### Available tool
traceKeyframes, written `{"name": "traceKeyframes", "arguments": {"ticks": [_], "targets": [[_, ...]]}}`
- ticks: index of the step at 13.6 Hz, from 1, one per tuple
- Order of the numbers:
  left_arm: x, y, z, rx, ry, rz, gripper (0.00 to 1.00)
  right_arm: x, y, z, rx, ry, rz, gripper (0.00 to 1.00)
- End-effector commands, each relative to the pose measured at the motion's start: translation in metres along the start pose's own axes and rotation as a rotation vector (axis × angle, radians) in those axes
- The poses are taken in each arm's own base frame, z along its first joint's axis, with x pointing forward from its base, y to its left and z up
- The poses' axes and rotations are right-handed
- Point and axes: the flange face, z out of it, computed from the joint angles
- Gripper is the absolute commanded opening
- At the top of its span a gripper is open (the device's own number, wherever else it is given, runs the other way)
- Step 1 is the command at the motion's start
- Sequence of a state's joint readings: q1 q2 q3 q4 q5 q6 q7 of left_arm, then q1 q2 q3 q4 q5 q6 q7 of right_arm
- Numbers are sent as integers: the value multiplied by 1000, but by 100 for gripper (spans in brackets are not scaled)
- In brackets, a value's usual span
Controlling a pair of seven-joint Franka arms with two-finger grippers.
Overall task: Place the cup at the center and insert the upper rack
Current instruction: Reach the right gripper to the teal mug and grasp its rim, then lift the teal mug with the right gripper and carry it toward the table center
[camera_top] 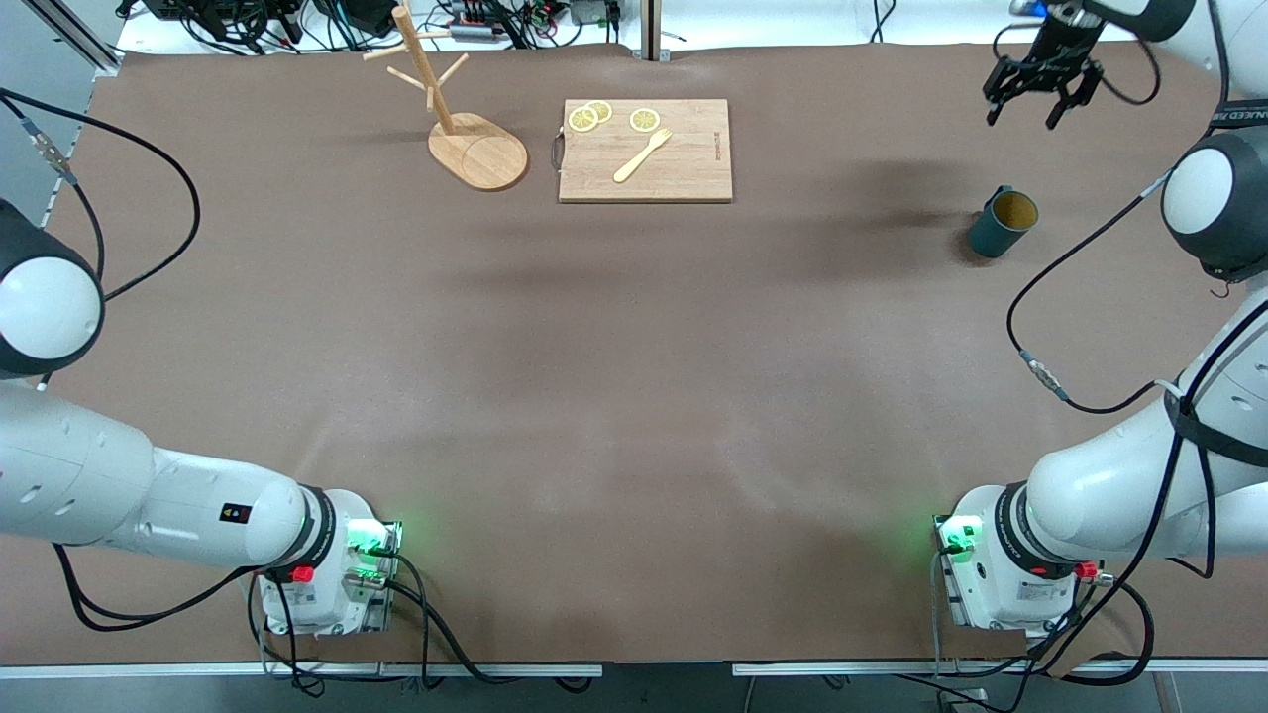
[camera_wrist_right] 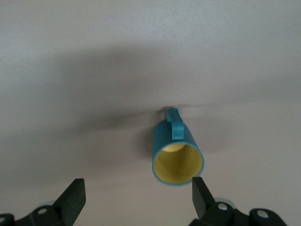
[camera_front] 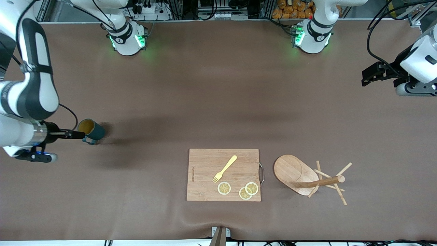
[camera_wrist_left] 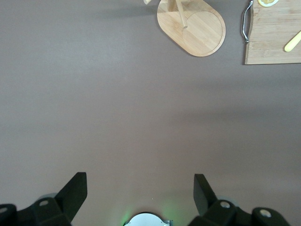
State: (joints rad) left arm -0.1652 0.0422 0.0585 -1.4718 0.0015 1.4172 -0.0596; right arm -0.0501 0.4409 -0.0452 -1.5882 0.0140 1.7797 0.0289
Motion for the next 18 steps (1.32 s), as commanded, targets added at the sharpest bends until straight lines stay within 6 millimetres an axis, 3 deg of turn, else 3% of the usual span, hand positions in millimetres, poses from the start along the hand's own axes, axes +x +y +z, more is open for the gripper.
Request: {"name": "traceKeyframes", "arguments": {"ticks": [1, 13, 18], "targets": [[2, -1, 0, 10, 7, -7, 100, -5, 3, 15, -8, 13, -8, 100], [6, 3, 7, 11, -4, -2, 100, -30, 12, 123, -3, -24, 6, 100], [4, 2, 3, 10, 2, -4, 100, -32, 15, 126, -2, -36, 10, 50]]}}
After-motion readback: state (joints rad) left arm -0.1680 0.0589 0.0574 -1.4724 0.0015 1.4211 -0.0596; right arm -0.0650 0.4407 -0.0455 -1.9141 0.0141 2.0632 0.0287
